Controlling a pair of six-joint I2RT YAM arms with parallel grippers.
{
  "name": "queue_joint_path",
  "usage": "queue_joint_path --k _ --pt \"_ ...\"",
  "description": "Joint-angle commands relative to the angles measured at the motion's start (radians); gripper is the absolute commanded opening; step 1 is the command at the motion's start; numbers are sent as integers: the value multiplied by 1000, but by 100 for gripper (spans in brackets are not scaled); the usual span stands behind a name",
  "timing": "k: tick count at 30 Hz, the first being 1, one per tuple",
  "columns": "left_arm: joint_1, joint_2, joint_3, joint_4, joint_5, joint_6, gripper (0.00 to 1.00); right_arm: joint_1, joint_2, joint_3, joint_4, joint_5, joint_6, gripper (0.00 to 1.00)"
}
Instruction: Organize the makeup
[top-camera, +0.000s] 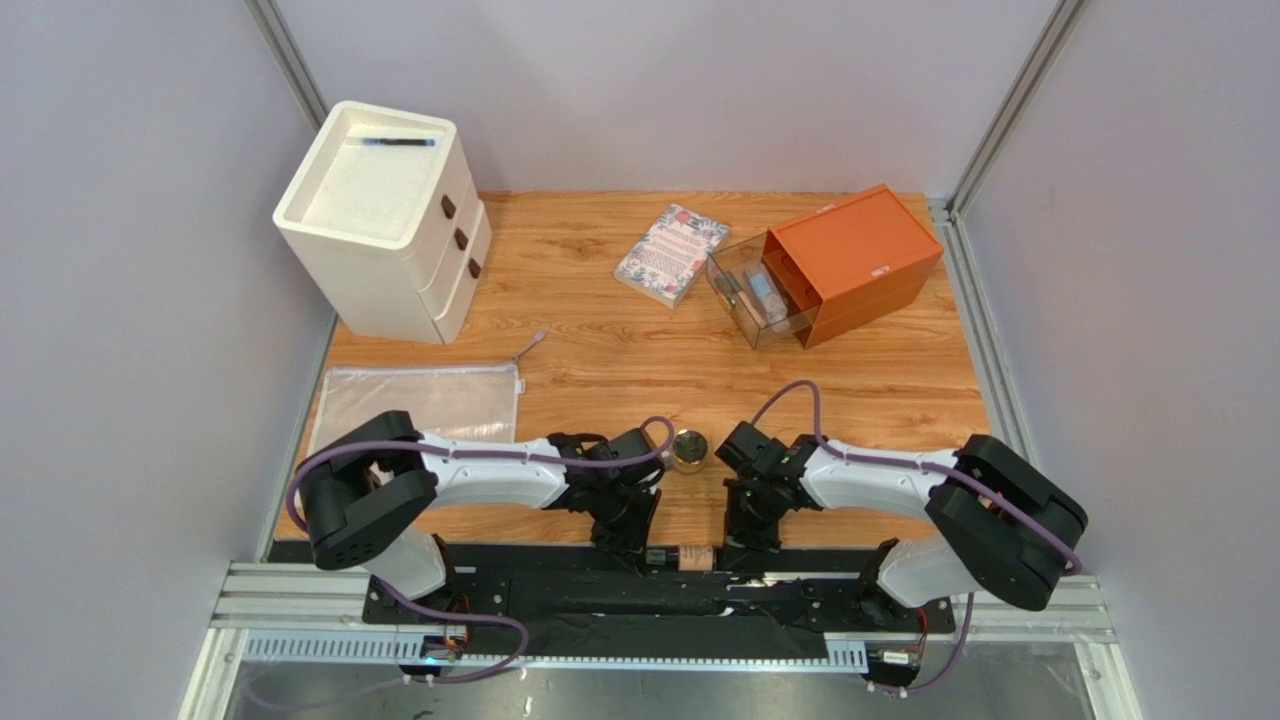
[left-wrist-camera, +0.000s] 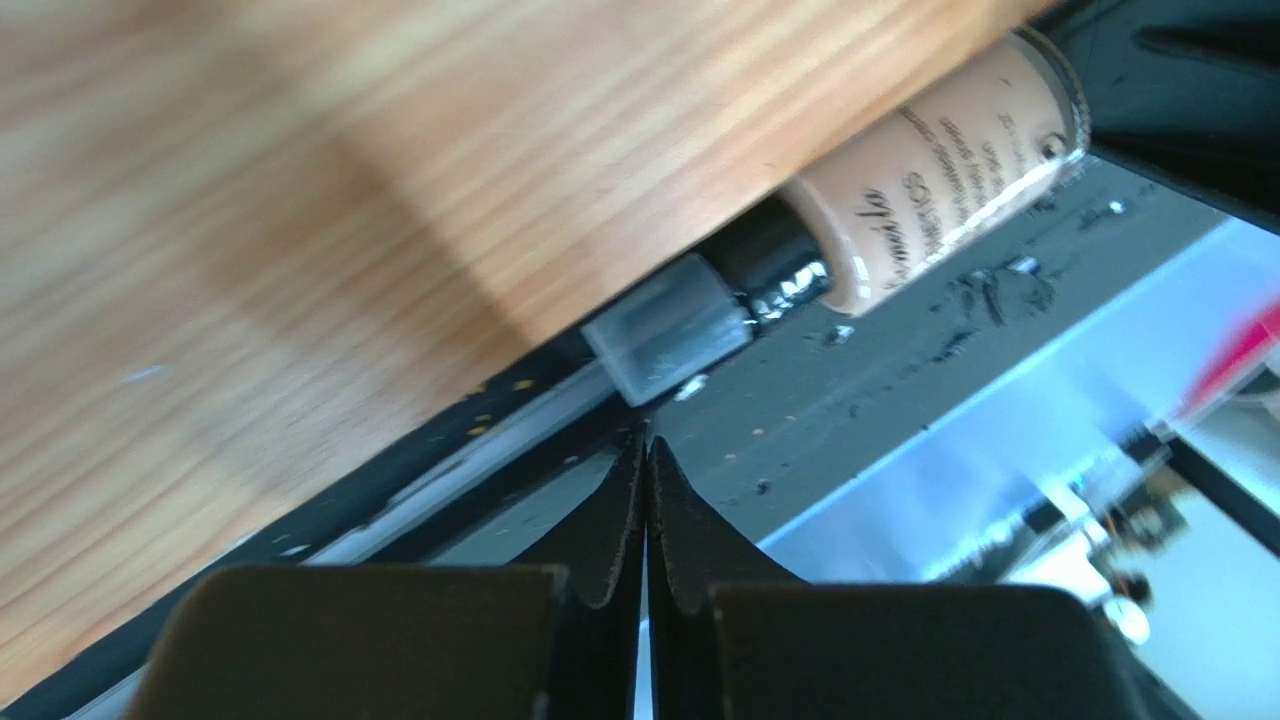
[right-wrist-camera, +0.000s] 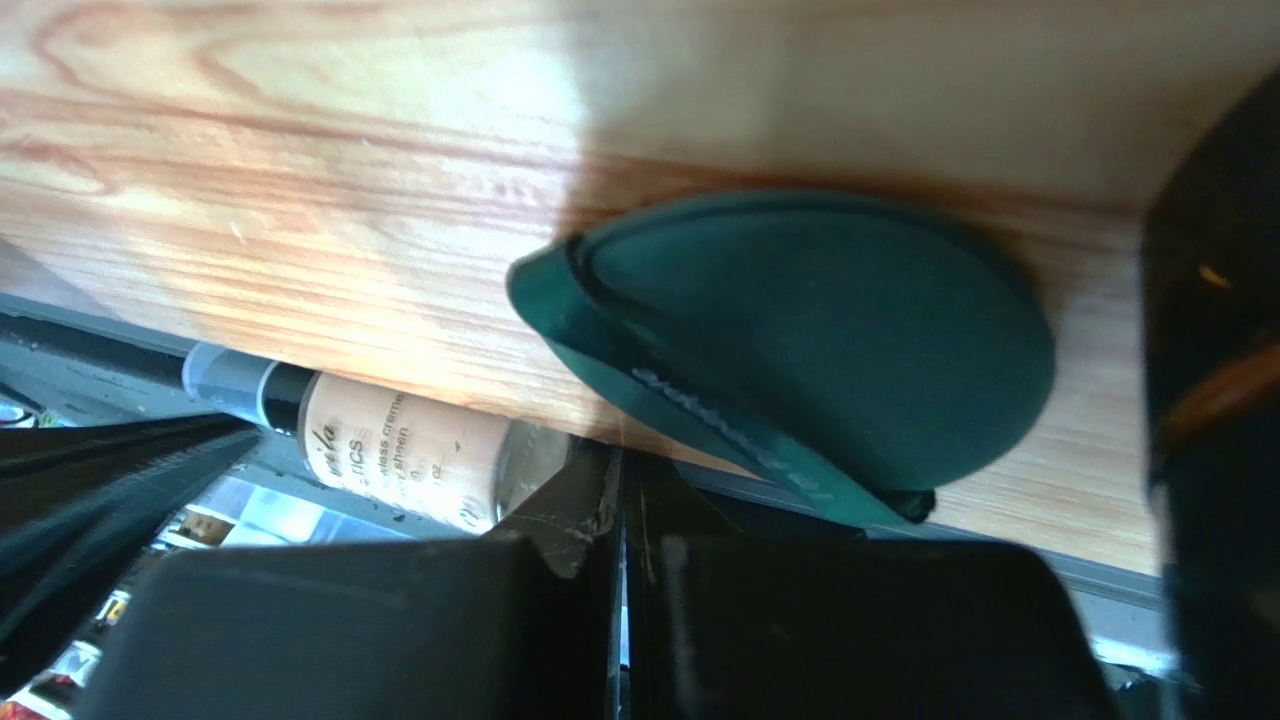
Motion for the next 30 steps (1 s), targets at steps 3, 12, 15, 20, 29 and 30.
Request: queue_joint_path --k 3,12,15,20,29,30 --pt "4 -80 -12 -104 -176 10 0 12 35 44 53 16 15 0" --pt "2 13 11 -91 -185 19 0 12 32 50 70 29 26 0" --pt "-5 56 23 -42 -175 27 0 16 34 54 82 30 27 0" --pt "-24 117 59 26 -144 34 0 40 40 76 104 36 14 0" --pt "-31 18 79 38 -193 62 0 85 24 146 107 73 0 0" --pt "-31 2 77 38 -211 65 0 86 23 164 101 75 0 0"
